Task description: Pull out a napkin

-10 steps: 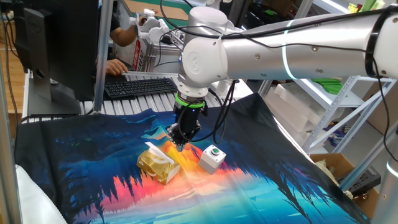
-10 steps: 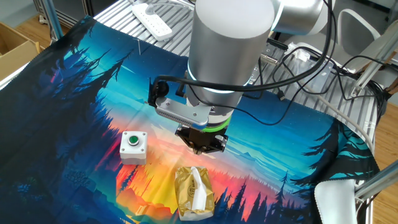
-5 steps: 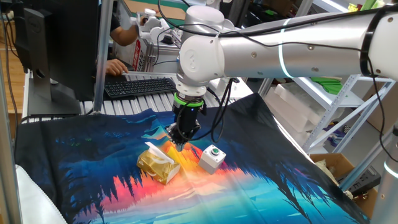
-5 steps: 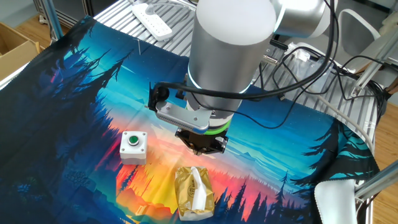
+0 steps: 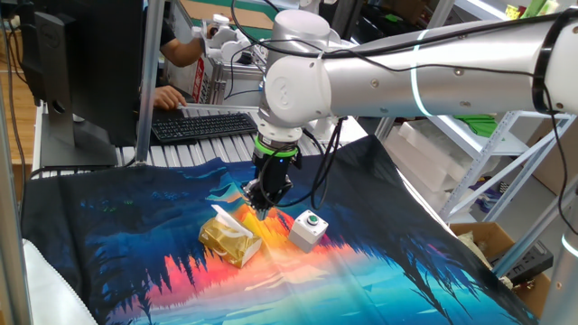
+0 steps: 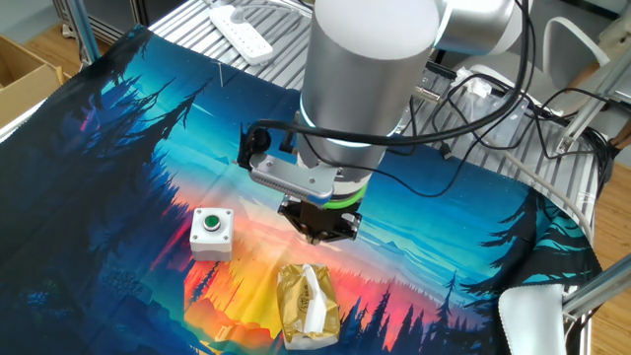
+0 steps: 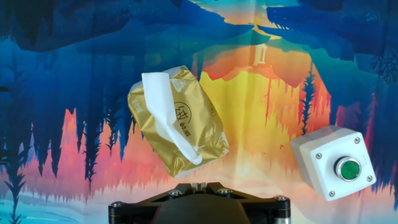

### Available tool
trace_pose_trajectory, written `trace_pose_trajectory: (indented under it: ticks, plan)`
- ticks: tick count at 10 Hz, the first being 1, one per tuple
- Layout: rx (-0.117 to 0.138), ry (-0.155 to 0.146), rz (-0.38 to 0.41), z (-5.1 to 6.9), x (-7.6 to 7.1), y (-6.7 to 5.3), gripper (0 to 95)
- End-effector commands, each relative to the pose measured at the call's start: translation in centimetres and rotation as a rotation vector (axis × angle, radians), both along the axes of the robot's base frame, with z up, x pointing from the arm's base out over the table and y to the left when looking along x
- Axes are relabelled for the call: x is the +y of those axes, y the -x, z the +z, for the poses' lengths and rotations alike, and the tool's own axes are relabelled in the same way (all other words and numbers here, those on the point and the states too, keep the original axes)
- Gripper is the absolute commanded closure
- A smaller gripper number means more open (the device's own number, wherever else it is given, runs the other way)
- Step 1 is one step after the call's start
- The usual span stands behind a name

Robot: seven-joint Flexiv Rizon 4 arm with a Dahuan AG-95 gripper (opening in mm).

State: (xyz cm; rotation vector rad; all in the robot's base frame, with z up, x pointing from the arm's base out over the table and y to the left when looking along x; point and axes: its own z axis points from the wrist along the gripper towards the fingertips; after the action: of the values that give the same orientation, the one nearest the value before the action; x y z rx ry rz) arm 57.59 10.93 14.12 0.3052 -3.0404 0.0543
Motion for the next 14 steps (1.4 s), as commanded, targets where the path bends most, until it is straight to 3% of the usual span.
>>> trace_pose_trajectory:
  ticks: [1, 5, 9, 12, 14]
  plan:
    - [-0.003, 0.000, 0.000, 0.0, 0.0, 0.0, 95.0]
    - [0.001, -0.001, -0.007, 0.0, 0.0, 0.0, 95.0]
    - [0.014, 0.003, -0.034, 0.3, 1.0, -1.0, 95.0]
    - [0.014, 0.001, -0.033, -0.6, 1.0, -1.8, 95.0]
    - [0.020, 0.003, -0.044, -0.6, 1.0, -1.9, 95.0]
